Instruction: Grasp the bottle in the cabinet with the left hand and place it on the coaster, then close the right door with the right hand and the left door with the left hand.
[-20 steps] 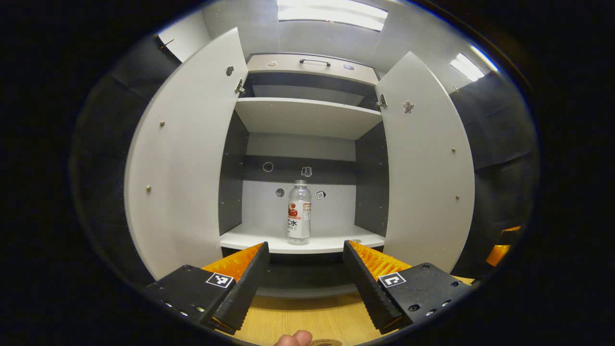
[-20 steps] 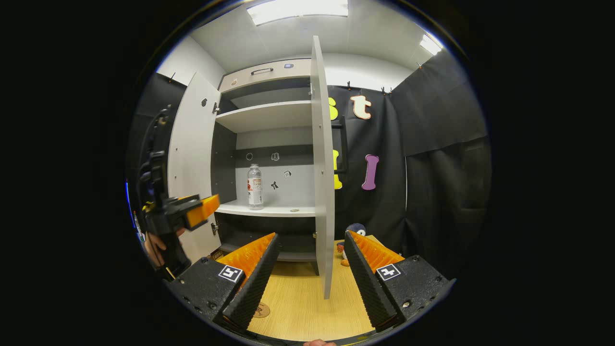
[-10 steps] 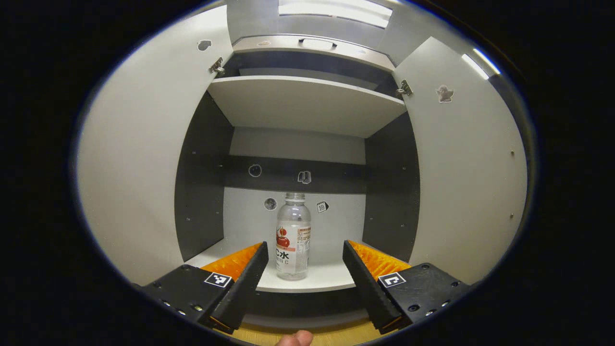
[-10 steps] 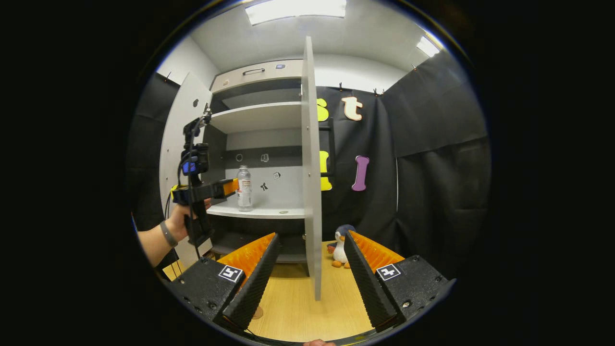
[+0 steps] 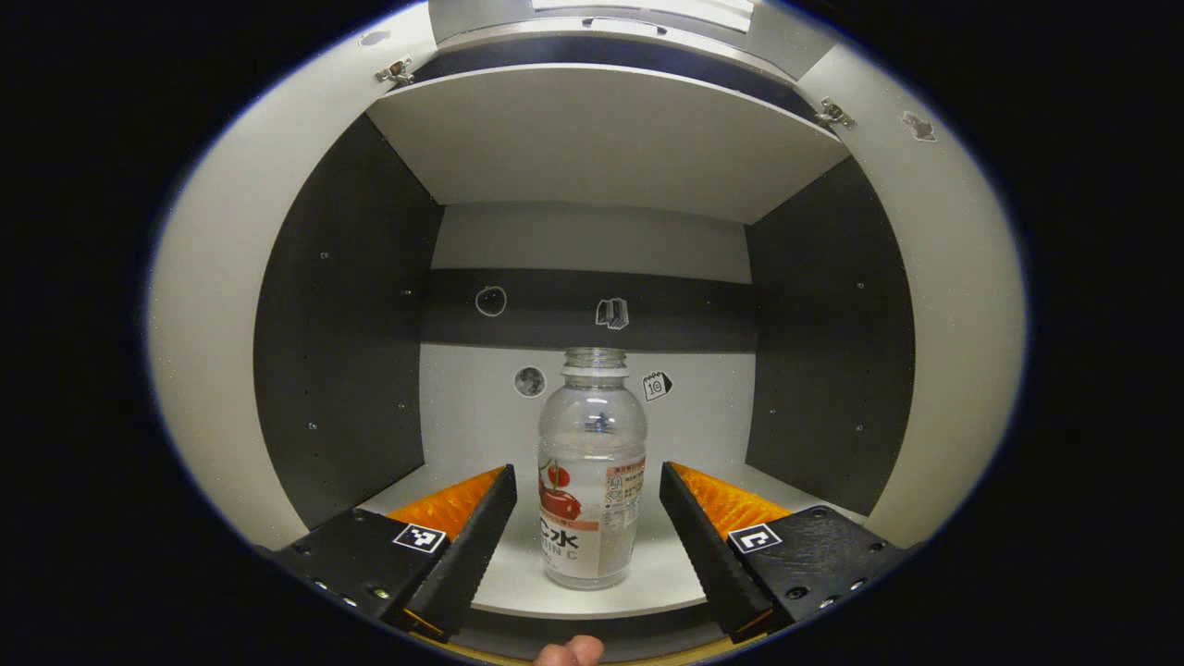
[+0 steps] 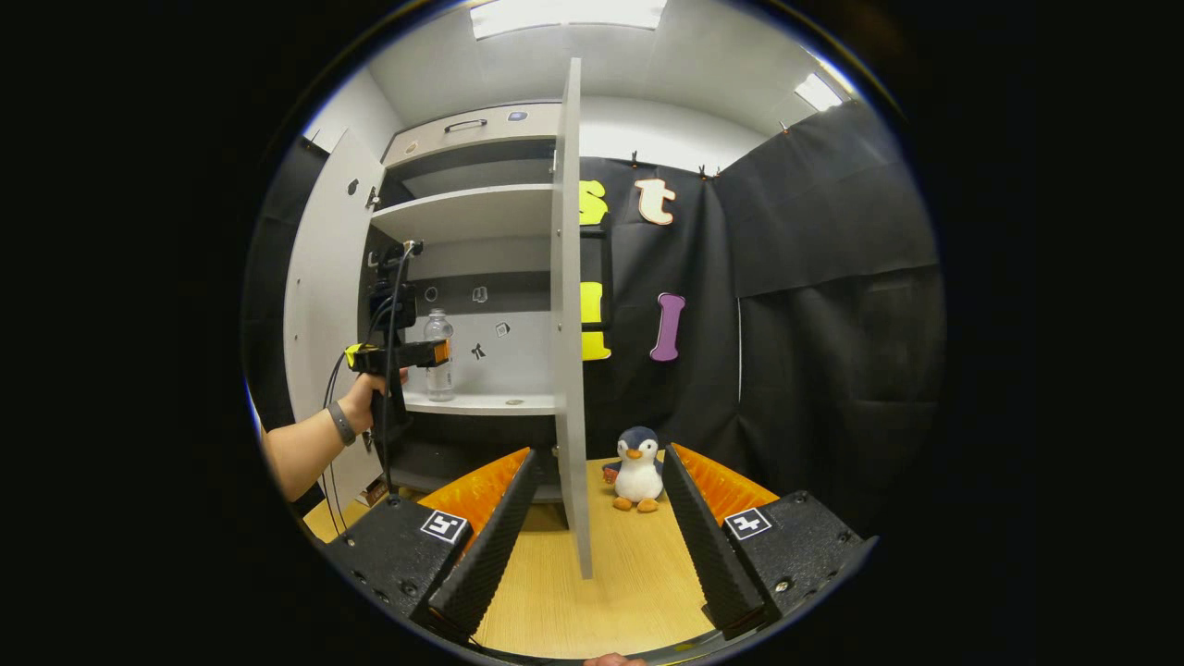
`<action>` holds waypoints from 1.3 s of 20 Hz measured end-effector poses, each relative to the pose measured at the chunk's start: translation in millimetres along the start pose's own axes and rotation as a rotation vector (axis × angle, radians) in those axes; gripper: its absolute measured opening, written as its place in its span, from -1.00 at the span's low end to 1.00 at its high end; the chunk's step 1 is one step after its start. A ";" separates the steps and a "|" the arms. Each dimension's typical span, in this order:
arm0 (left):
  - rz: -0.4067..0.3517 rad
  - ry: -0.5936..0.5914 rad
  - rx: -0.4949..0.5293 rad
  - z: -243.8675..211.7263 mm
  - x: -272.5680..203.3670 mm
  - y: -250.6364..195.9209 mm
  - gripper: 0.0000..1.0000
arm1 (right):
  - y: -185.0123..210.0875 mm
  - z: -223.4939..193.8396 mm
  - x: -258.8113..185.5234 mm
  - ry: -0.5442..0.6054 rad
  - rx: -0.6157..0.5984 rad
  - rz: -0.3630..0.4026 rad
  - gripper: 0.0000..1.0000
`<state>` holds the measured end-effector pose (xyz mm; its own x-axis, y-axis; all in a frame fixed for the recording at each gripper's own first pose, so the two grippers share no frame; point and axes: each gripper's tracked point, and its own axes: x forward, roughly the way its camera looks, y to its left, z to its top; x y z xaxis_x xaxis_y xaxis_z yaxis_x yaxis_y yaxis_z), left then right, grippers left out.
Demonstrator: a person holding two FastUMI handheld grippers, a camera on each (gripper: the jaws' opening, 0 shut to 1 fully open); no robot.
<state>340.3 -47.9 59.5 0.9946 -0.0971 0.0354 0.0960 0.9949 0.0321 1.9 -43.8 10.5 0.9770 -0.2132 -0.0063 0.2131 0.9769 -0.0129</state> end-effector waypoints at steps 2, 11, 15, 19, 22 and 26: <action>0.016 -0.004 0.007 -0.5 13.3 3.3 0.89 | -2.9 -2.2 1.5 0.007 -0.002 -0.012 0.66; 0.021 0.022 0.012 -7.8 35.7 5.3 0.90 | -9.8 -4.7 7.5 0.016 0.006 -0.041 0.66; 0.025 0.008 0.022 -2.7 32.1 5.4 0.58 | -10.0 -6.5 8.8 0.022 0.011 -0.039 0.66; 0.001 -0.019 0.035 6.3 20.5 0.3 0.57 | -8.6 -6.5 8.0 0.023 0.013 -0.029 0.66; -0.033 -0.046 0.040 15.1 9.2 -4.8 0.58 | -8.7 -4.9 7.3 0.020 0.008 -0.021 0.66; -0.068 -0.038 0.029 21.0 -4.1 -9.3 0.54 | -5.2 -1.4 3.7 0.012 0.008 -0.003 0.66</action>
<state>334.6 -57.4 80.0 0.9836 -0.1663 0.0696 0.1619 0.9847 0.0648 4.3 -49.7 9.2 0.9761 -0.2166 -0.0182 0.2166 0.9763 -0.0053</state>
